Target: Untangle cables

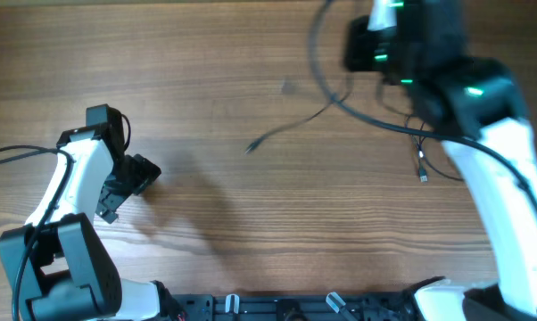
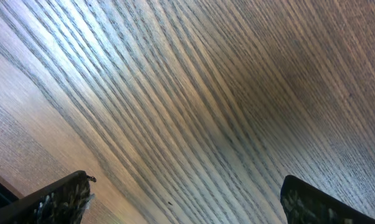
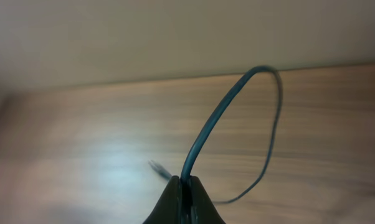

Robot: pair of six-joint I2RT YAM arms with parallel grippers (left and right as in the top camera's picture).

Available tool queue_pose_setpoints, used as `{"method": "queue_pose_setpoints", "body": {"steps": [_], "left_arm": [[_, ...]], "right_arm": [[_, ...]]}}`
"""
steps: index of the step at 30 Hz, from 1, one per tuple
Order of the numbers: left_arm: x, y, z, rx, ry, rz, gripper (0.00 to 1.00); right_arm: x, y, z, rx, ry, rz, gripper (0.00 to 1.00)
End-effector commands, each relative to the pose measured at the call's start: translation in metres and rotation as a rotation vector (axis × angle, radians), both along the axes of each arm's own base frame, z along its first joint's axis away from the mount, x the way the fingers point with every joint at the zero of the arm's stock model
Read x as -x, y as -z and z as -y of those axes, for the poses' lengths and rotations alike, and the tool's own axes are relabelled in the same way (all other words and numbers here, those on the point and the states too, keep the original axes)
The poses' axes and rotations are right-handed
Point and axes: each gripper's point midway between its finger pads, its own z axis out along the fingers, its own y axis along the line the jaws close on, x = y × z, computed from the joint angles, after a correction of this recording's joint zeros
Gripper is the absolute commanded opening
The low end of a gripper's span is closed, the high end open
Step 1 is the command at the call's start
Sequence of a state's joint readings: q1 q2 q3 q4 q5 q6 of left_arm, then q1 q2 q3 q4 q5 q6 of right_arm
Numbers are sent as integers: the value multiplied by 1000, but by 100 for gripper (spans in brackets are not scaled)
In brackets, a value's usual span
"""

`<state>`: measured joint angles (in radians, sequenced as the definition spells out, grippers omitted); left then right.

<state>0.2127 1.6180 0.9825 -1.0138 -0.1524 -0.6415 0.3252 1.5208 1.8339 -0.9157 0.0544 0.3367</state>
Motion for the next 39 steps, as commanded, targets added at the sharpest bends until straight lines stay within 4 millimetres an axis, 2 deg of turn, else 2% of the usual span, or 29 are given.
{"method": "queue_pose_setpoints", "body": {"steps": [1, 3, 6, 11, 13, 15, 17, 21, 24, 27, 28, 29, 32, 33, 34, 36, 39], "left_arm": [[2, 2, -1, 5, -1, -11, 100], [2, 2, -1, 5, -1, -10, 100], [1, 2, 0, 11, -2, -6, 100], [-9, 4, 12, 82, -5, 39, 100], [-11, 5, 13, 91, -5, 51, 100], [-13, 5, 13, 93, -5, 59, 100], [-16, 5, 18, 121, 18, 68, 100], [-23, 4, 35, 225, 70, 105, 100], [-28, 4, 46, 258, 91, 125, 100], [-52, -3, 84, 361, 262, 229, 100], [-64, -9, 105, 381, 334, 283, 100], [-72, -13, 119, 392, 402, 319, 100], [-89, -31, 165, 392, 641, 394, 100], [-94, -36, 173, 363, 690, 405, 100], [-98, -42, 178, 297, 744, 404, 100], [-101, -52, 172, 162, 780, 376, 100], [-93, -69, 153, 56, 774, 291, 100]], "right_arm": [[3, -17, 111, 35, 302, 36, 4], [10, -19, 153, 37, 407, 28, 4], [20, -6, 191, 48, 502, -34, 4], [34, 36, 227, 113, 620, -195, 4], [35, 52, 232, 129, 633, -244, 4], [36, 63, 232, 136, 629, -285, 25], [34, 68, 232, 141, 626, -302, 61], [37, 75, 232, 145, 622, -337, 82], [44, 83, 223, 119, 587, -386, 100], [42, 89, 189, 21, 407, -422, 100], [38, 87, 162, -49, 243, -411, 100], [36, 85, 147, -80, 149, -399, 100], [33, 88, 124, -90, 24, -401, 100], [32, 92, 120, -76, 3, -411, 100], [31, 97, 114, -66, -21, -426, 99], [29, 115, 103, -33, -50, -487, 100], [31, 149, 92, 28, -71, -614, 100]]}}
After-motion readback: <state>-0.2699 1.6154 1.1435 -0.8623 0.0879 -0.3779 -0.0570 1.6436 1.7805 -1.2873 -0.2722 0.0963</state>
